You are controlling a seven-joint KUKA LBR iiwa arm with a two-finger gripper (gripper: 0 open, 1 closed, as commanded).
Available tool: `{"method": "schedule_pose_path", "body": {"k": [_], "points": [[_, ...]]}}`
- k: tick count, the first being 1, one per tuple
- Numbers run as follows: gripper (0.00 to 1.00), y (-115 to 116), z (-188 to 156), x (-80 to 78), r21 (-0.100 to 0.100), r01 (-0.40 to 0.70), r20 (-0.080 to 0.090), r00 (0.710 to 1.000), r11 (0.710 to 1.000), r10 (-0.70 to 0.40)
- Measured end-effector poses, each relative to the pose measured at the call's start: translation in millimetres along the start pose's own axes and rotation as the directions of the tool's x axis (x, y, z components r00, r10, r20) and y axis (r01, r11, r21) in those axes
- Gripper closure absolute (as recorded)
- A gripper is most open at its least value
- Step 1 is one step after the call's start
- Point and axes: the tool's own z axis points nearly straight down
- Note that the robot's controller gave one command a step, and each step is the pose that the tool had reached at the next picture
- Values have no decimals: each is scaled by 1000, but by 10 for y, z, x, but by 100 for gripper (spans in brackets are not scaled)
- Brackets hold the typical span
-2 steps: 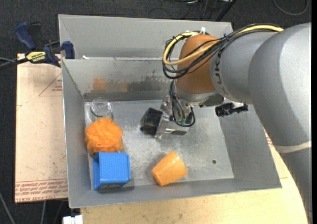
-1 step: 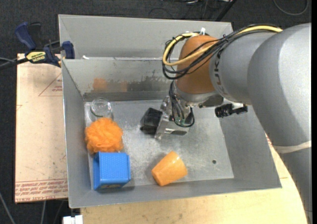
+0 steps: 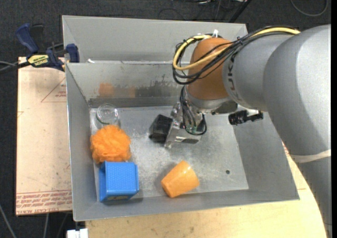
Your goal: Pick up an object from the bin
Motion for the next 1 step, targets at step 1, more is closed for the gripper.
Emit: {"method": "schedule_pose_path", "body": {"k": [1], "points": [[100,-2,-25,2,1,1,0,1000,1000,-1]]}}
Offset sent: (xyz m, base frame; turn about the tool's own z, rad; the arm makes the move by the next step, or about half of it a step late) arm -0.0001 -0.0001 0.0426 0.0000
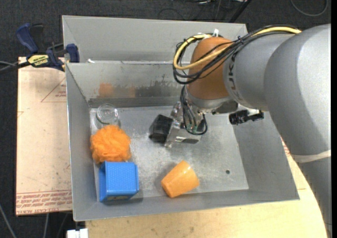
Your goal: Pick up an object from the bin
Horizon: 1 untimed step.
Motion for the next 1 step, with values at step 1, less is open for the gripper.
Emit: {"method": "schedule_pose_path", "body": {"k": [1], "points": [[100,-4,-119,0,-1,0,3,1000,1000,0]]}}
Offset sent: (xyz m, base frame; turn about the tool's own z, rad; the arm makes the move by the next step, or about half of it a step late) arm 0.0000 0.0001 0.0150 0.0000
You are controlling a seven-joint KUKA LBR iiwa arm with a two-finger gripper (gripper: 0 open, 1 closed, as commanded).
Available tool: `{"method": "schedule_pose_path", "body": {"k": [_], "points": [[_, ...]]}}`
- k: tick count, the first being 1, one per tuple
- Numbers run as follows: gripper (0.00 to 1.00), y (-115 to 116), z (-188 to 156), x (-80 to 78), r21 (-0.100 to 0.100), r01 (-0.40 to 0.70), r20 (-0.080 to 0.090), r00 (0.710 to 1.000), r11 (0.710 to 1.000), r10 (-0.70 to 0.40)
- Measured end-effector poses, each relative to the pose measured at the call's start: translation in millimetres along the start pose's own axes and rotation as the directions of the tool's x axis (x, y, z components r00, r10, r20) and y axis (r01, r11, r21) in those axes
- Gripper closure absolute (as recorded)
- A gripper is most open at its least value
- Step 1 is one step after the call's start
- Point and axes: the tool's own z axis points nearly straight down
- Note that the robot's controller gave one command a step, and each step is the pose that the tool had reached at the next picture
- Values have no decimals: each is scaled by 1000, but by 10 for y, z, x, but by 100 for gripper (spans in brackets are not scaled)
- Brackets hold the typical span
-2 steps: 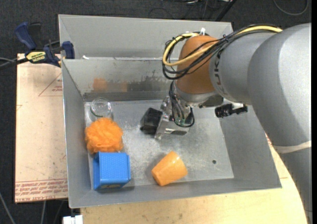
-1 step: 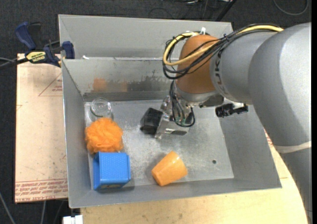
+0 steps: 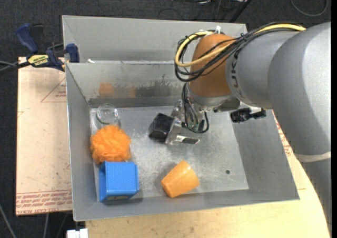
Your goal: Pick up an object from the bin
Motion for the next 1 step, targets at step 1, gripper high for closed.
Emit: {"method": "schedule_pose_path", "body": {"k": [1], "points": [[100,2,-102,13,0,0,-4,1000,1000,0]]}}
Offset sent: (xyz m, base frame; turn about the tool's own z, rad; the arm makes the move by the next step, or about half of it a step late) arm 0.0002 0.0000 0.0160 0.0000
